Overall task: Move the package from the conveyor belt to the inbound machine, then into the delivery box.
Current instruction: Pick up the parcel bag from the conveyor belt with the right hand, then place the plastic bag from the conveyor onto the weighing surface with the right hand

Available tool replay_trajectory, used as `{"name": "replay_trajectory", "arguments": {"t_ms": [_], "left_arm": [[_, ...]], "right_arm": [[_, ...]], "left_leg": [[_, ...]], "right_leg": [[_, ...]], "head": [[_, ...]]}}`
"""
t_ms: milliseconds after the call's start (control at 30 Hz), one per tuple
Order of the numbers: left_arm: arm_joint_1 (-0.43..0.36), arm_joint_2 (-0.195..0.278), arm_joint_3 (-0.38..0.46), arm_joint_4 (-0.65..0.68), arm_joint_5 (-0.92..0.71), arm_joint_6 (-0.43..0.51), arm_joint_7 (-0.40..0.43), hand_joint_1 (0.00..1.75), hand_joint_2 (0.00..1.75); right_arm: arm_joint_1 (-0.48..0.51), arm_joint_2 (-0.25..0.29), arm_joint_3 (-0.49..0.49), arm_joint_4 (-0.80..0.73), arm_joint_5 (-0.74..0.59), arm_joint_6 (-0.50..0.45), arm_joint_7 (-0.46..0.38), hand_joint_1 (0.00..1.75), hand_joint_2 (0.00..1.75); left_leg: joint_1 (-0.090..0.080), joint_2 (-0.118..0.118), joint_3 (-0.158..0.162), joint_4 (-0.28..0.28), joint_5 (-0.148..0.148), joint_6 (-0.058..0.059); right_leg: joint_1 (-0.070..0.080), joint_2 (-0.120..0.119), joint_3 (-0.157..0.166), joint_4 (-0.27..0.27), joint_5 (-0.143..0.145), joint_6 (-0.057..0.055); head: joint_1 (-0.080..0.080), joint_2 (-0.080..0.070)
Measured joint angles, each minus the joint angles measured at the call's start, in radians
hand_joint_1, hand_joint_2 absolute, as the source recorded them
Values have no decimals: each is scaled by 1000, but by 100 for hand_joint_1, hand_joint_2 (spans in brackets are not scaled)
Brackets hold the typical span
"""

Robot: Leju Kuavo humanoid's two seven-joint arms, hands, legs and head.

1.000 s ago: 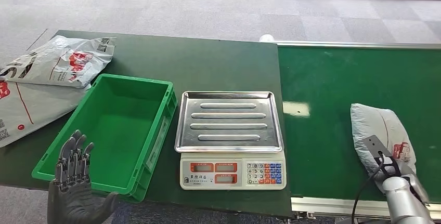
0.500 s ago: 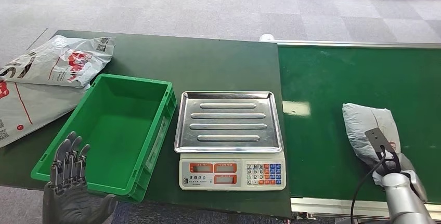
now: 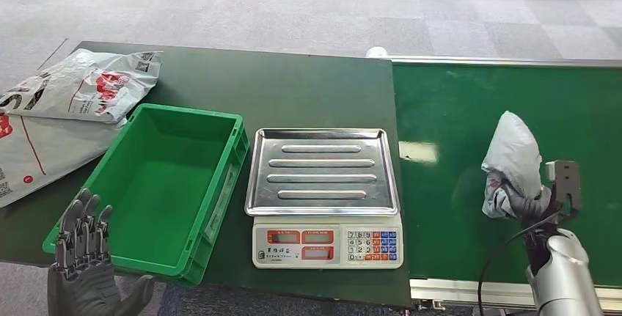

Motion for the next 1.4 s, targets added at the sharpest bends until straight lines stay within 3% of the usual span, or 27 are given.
{"name": "replay_trajectory", "arguments": {"t_ms": [100,200,400,500,667,933,1133,1400], "left_arm": [[6,0,2,0,-1,-4,-7,0,175],[6,0,3,0,-4,-12,-10,0,175],[6,0,3,1,-13,-11,-11,0,175],[5,0,3,5,-21,-8,-14,0,175],[-6,0,-6,21,-37,3,-18,0,175],[-31,4,-24,49,-41,3,-19,0,175],[-43,27,-49,76,-29,10,-22,0,175],[-61,52,-70,99,-15,24,-21,0,175]], "right_arm": [[56,34,52,-246,-167,-117,-30,175,175],[96,51,121,-460,-192,-224,-47,175,175],[151,59,212,-684,-97,-306,-113,175,175],[171,57,270,-750,65,-300,-100,175,175],[161,37,445,-789,567,-263,85,175,175],[69,46,664,-774,918,-158,210,175,175],[4,114,794,-714,1009,-111,254,175,175],[-13,169,823,-682,1016,-109,242,175,175]], "left_leg": [[0,-3,-1,0,1,-1],[0,-3,-2,-1,1,-1],[0,-3,-2,-1,1,-1],[0,-2,-2,-1,1,-1],[0,1,-1,-1,2,-2],[1,1,-2,-2,3,-3],[2,1,-2,-2,3,-3],[1,1,-2,-1,3,-3]], "right_leg": [[0,-3,-2,1,0,-1],[0,-2,-3,1,-1,-1],[0,-2,-3,0,-1,-1],[0,-1,-3,0,-1,-1],[0,0,-4,0,0,-2],[1,1,-4,1,1,-3],[1,1,-5,1,1,-4],[1,1,-5,1,1,-4]], "head": [[0,0],[0,0],[0,0],[0,0],[0,0],[0,0],[0,0],[0,0]]}}
